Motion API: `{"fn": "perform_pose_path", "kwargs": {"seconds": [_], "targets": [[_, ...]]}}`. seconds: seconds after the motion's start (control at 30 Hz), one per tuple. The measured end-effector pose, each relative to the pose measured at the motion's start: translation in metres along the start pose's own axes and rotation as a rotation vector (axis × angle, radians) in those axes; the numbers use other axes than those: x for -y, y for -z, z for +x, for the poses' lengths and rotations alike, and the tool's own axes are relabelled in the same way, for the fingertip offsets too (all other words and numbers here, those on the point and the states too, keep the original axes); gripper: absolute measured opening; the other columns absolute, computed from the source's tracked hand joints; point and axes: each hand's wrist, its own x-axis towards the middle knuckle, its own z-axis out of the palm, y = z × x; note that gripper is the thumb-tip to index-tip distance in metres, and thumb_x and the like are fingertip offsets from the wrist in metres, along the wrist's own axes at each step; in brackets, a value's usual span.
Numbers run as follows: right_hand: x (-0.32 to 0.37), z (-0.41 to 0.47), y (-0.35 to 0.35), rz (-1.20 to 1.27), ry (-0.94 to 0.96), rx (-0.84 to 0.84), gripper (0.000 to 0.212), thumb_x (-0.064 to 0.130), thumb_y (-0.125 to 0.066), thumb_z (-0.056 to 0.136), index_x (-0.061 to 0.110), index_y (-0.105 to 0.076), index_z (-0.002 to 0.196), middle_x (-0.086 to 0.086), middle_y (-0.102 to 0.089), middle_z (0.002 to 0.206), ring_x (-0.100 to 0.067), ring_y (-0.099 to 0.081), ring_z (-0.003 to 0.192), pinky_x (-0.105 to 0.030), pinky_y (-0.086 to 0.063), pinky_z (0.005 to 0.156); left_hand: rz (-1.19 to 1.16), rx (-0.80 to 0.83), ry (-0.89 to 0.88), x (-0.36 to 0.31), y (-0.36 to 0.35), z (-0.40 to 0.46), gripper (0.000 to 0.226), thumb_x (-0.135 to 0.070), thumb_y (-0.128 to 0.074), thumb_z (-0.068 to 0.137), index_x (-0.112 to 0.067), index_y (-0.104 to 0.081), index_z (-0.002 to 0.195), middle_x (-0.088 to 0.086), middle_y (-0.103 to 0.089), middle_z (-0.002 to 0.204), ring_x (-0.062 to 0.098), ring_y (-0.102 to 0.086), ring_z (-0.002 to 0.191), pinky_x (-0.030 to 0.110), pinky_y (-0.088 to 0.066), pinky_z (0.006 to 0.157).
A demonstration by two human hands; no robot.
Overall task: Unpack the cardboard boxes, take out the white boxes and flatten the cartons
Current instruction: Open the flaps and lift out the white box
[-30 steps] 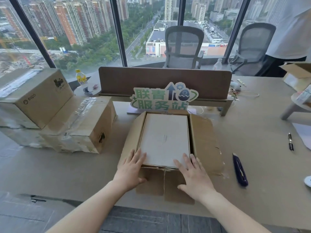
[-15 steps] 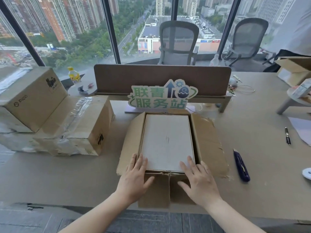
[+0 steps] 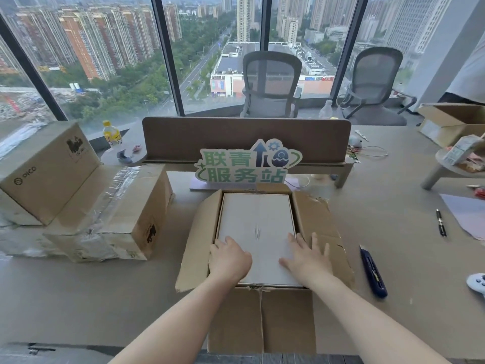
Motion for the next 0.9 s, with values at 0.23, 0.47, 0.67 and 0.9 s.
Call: {"fn": "perform_pose_path", "kwargs": {"seconds": [0.23,0.47,0.67,0.9], "targets": [[0.0,0.003,0.008,0.064,-0.019,0.055,0.074,0.043,-0.043,0.098,0.028,-0.001,0.157,0.003,-0.008,0.165,-0.034,0.017,0.149,-0.056,0.006,0.119,-0.143,-0.011,0.08,-0.003,0.021,0.019,0.046,-0.021,-0.043,0.092,-0.001,-0.038,0.133,0.018,-0.057,0.127,0.036,-0.054,0.115,0.036,-0.044,0.082],[0.024,-0.006,0.021,0.087,-0.104,0.04,0.069,0.026,-0.037,0.097,0.004,-0.008,0.156,-0.02,-0.021,0.16,-0.033,0.008,0.15,-0.043,-0.003,0.122,-0.145,0.072,0.082,-0.015,0.034,0.025,0.019,-0.013,-0.042,0.087,-0.005,-0.058,0.094,0.016,-0.068,0.106,0.033,-0.065,0.098,0.028,-0.042,0.064],[0.034,0.001,0.022,0.038,-0.136,-0.013,0.071,0.023,-0.042,0.092,0.002,-0.013,0.154,-0.009,-0.048,0.143,-0.029,-0.034,0.133,-0.038,-0.036,0.102,-0.177,0.061,0.091,-0.016,0.026,0.025,0.022,-0.009,-0.04,0.091,0.0,-0.061,0.094,0.021,-0.064,0.117,0.038,-0.059,0.11,0.034,-0.045,0.083],[0.03,0.022,0.019,0.394,-0.283,0.106,0.063,0.02,-0.044,0.08,-0.002,-0.042,0.139,-0.012,-0.061,0.12,-0.032,-0.061,0.112,-0.028,-0.044,0.068,-0.257,0.02,0.134,-0.001,0.024,0.019,0.046,-0.018,-0.046,0.093,0.008,-0.04,0.131,0.021,-0.058,0.125,0.034,-0.06,0.11,0.03,-0.044,0.076]]}}
